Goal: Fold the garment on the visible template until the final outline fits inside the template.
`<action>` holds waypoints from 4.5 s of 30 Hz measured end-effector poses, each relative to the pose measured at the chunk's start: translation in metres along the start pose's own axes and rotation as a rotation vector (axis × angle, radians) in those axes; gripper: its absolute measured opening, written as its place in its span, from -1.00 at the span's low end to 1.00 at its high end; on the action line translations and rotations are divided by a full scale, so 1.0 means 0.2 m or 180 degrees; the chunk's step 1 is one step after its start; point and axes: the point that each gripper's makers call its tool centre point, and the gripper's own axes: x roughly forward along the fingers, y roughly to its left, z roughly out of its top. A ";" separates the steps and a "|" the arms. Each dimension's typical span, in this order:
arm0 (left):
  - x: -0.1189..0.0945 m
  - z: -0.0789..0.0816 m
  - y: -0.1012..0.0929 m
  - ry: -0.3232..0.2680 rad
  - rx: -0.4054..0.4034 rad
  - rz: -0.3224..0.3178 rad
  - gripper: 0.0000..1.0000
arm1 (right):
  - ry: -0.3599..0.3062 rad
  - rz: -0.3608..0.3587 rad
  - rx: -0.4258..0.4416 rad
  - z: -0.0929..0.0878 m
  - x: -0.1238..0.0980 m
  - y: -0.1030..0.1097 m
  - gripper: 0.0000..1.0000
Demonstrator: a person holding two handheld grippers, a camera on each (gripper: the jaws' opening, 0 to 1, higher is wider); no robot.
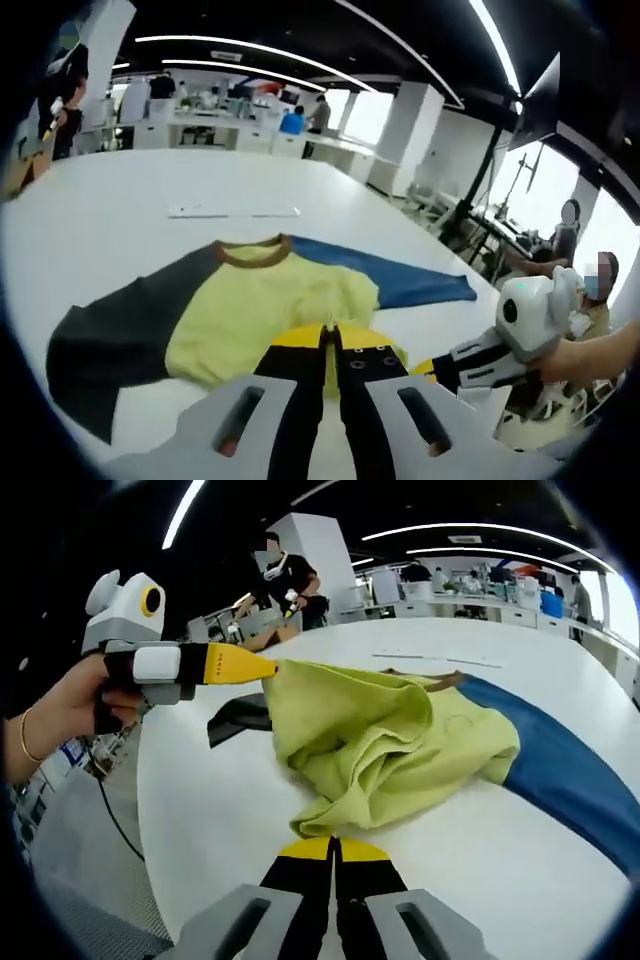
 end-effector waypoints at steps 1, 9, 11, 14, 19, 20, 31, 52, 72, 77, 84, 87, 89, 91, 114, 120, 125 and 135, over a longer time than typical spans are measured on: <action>-0.01 0.00 0.00 0.0011 0.0051 0.0003 -0.99 | 0.0002 -0.0008 -0.0002 0.00 -0.01 0.00 -1.00; -0.09 -0.01 0.05 0.0006 0.0103 0.0068 -0.99 | 0.0029 -0.0077 -0.0024 0.00 -0.08 -0.03 -1.00; -0.10 0.00 0.07 -0.0006 0.0094 0.0095 -1.00 | 0.0030 -0.0095 -0.0032 0.00 -0.09 -0.04 -1.00; -0.12 0.02 0.11 -0.0047 0.0099 0.0143 -1.00 | 0.0029 -0.0096 -0.0035 0.01 -0.10 -0.04 -1.00; -0.16 0.09 0.14 -0.0176 0.0119 0.0172 -1.00 | -0.0036 -0.0108 0.0020 0.08 -0.15 -0.04 -1.00; -0.17 0.10 0.15 -0.0190 0.0135 0.0180 -1.00 | -0.0049 -0.0113 0.0017 0.10 -0.16 -0.04 -1.00; -0.31 0.22 0.23 -0.0423 0.0125 0.0246 -1.00 | -0.0198 -0.0253 0.0088 0.23 -0.31 -0.13 -1.00; -0.56 0.17 0.26 -0.0425 0.0250 0.0095 -1.00 | -0.0222 -0.0617 0.0230 0.20 -0.57 -0.30 -1.00; -0.74 -0.06 0.21 -0.0041 0.0300 0.0037 -1.00 | -0.0329 -0.0846 0.0395 0.11 -0.80 -0.30 -1.00; -0.76 -0.10 0.19 0.0071 0.0426 0.0021 -1.00 | -0.0314 -0.0875 0.0423 0.08 -0.85 -0.29 -1.00; -0.82 -0.17 0.15 0.0169 0.0481 0.0012 -0.99 | -0.0291 -0.0860 0.0461 0.02 -0.92 -0.24 -1.00; -0.83 -0.22 0.15 0.0276 0.0525 0.0065 -0.99 | -0.0244 -0.0861 0.0454 -0.03 -0.93 -0.21 -1.00; -0.84 -0.26 0.15 0.0342 0.0492 0.0069 -0.99 | -0.0209 -0.0853 0.0482 -0.06 -0.94 -0.20 -1.00; -0.85 -0.31 0.15 0.0431 0.0469 0.0076 -0.99 | -0.0188 -0.0849 0.0493 -0.09 -0.95 -0.17 -1.00; -0.86 -0.81 0.20 0.1311 0.0580 0.0077 -0.99 | 0.0461 -0.0956 0.0473 -0.56 -0.82 -0.16 -1.00; -0.88 -0.88 0.20 0.1465 0.0576 0.0117 -0.99 | 0.0558 -0.0970 0.0427 -0.63 -0.80 -0.16 -1.00; -0.88 -0.92 0.20 0.1567 0.0641 0.0124 -0.98 | 0.0605 -0.0973 0.0440 -0.65 -0.80 -0.15 -1.00; -0.89 -0.95 0.22 0.1595 0.0505 0.0235 -0.98 | 0.0680 -0.0912 0.0457 -0.70 -0.79 -0.11 -1.00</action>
